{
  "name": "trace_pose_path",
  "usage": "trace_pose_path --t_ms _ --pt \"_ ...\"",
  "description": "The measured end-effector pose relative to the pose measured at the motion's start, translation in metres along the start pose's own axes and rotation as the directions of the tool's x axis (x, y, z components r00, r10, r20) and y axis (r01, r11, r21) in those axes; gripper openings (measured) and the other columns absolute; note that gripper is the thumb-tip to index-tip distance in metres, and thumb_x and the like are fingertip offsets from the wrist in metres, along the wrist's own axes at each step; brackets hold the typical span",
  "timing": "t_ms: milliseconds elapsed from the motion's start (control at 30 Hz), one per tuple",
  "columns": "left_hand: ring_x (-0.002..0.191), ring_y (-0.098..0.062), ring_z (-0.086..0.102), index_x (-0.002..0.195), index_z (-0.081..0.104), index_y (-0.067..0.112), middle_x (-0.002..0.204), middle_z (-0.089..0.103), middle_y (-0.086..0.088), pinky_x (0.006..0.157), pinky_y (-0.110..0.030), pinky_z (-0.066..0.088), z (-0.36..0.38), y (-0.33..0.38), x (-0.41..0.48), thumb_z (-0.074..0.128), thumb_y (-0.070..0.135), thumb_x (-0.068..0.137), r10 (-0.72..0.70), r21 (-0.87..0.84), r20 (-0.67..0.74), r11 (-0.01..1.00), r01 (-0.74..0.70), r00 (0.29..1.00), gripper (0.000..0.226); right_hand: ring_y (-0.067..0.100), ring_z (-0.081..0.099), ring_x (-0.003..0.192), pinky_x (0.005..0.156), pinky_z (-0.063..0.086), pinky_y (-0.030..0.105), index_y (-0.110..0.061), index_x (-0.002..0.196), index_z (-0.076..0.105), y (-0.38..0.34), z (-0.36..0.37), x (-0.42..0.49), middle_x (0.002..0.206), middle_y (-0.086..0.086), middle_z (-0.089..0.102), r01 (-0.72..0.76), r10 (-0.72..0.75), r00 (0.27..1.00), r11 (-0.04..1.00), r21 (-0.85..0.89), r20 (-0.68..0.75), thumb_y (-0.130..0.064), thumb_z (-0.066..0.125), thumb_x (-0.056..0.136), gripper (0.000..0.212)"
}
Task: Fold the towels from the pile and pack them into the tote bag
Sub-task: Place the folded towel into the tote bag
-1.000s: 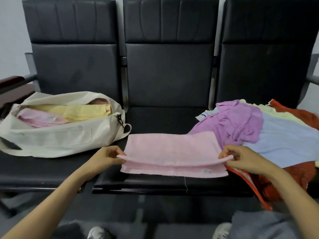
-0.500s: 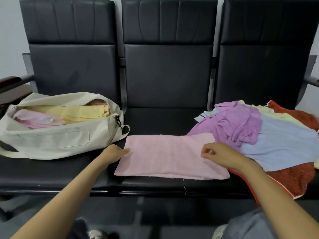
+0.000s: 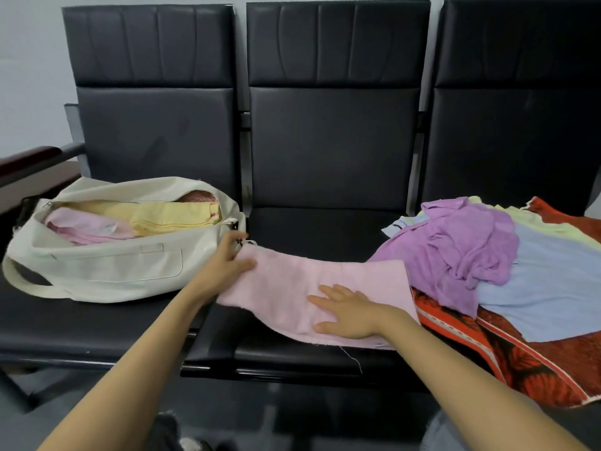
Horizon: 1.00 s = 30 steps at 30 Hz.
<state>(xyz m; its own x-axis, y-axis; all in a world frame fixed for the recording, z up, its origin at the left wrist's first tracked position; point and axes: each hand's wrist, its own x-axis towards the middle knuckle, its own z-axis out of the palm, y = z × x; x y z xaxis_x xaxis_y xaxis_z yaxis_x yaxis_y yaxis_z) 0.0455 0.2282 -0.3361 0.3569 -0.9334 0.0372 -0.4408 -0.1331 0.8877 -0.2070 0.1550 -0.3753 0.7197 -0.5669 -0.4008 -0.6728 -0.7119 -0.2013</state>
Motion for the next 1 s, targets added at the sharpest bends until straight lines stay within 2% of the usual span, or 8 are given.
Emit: trace_pose_path --t_ms 133,233,367,533,633,733,833,1000 --pt "0.107 -0.012 0.055 0.125 0.058 0.037 0.124 0.048 0.010 0.082 -0.024 0.051 -0.003 0.025 -0.008 0.053 0.015 0.096 0.061 -0.213 0.060 0.976 -0.047 0.996 0.037 0.019 -0.010 0.148 0.117 -0.004 0.046 -0.037 0.153 0.006 -0.028 0.006 0.017 0.162 -0.004 -0.009 0.074 -0.071 0.996 0.996 0.049 -0.058 -0.056 0.035 0.097 0.066" --pt "0.101 -0.008 0.059 0.121 0.058 0.037 0.121 0.054 0.008 0.087 -0.023 0.052 0.020 0.040 -0.009 0.053 0.011 0.096 0.066 -0.232 0.126 0.972 -0.036 0.990 0.036 0.019 0.020 0.145 0.115 0.017 0.030 -0.022 0.151 0.029 -0.031 -0.008 0.015 0.159 0.002 0.019 0.122 -0.068 0.981 0.944 0.306 -0.183 -0.038 0.049 0.098 0.058" --pt "0.093 -0.013 0.065 0.120 0.057 0.044 0.122 0.060 -0.001 0.085 -0.028 0.054 0.059 0.051 -0.005 0.059 0.013 0.092 0.051 -0.226 0.234 0.974 0.004 0.971 0.041 0.019 0.057 0.116 0.098 0.044 0.027 -0.015 0.130 0.057 0.003 -0.033 0.003 0.131 0.000 0.058 -0.017 0.265 0.919 0.765 0.643 -0.291 -0.017 0.048 0.098 0.033" --pt "0.123 -0.022 0.052 0.135 0.052 0.038 0.141 0.045 0.001 0.077 -0.023 0.051 0.101 0.058 -0.003 0.056 0.015 0.093 0.056 -0.149 0.347 0.989 -0.004 0.936 0.048 0.022 0.063 0.085 0.075 0.056 0.032 -0.004 0.122 0.057 0.042 -0.042 -0.010 0.107 0.013 0.063 -0.218 0.538 0.842 0.403 0.889 -0.038 -0.014 0.044 0.099 0.027" --pt "0.093 -0.015 0.059 0.141 0.046 0.029 0.113 0.056 0.002 0.065 -0.016 0.047 0.120 0.062 -0.011 0.047 0.010 0.098 0.062 -0.193 0.425 0.981 0.023 0.903 0.047 0.026 0.064 0.088 0.074 0.056 0.034 0.001 0.122 0.054 0.044 -0.043 -0.017 0.105 0.015 0.064 -0.259 0.545 0.837 0.306 0.916 0.055 -0.019 0.040 0.102 0.032" --pt "0.089 -0.019 0.066 0.146 0.036 0.030 0.126 0.054 -0.005 0.071 -0.030 0.057 0.129 0.062 -0.016 0.039 0.015 0.103 0.051 -0.325 0.530 0.934 0.147 0.847 0.046 0.027 0.065 0.090 0.080 0.056 0.037 -0.004 0.118 0.057 0.043 -0.045 -0.020 0.099 0.012 0.066 -0.268 0.588 0.808 0.303 0.915 0.041 -0.038 0.033 0.103 0.045" --pt "0.093 -0.025 0.070 0.147 0.033 0.029 0.137 0.047 0.001 0.068 -0.031 0.057 0.128 0.060 -0.014 0.039 0.018 0.104 0.057 -0.393 0.540 0.899 0.192 0.840 0.045 0.032 0.057 0.112 0.094 0.049 0.041 -0.012 0.136 0.047 0.047 -0.041 -0.017 0.129 0.013 0.057 -0.322 0.642 0.767 0.370 0.871 0.011 -0.051 0.035 0.099 0.055" --pt "0.071 -0.014 0.063 0.115 0.059 0.012 0.118 0.060 -0.007 0.058 -0.022 0.051 0.116 0.046 -0.008 0.047 0.002 0.095 -0.054 -0.146 0.291 0.984 0.100 0.955 0.025 0.022 0.054 0.102 0.082 0.047 0.031 -0.007 0.132 0.045 0.045 -0.033 -0.018 0.125 0.011 0.055 -0.359 0.582 0.802 0.649 0.671 -0.135 -0.025 0.057 0.093 0.045"
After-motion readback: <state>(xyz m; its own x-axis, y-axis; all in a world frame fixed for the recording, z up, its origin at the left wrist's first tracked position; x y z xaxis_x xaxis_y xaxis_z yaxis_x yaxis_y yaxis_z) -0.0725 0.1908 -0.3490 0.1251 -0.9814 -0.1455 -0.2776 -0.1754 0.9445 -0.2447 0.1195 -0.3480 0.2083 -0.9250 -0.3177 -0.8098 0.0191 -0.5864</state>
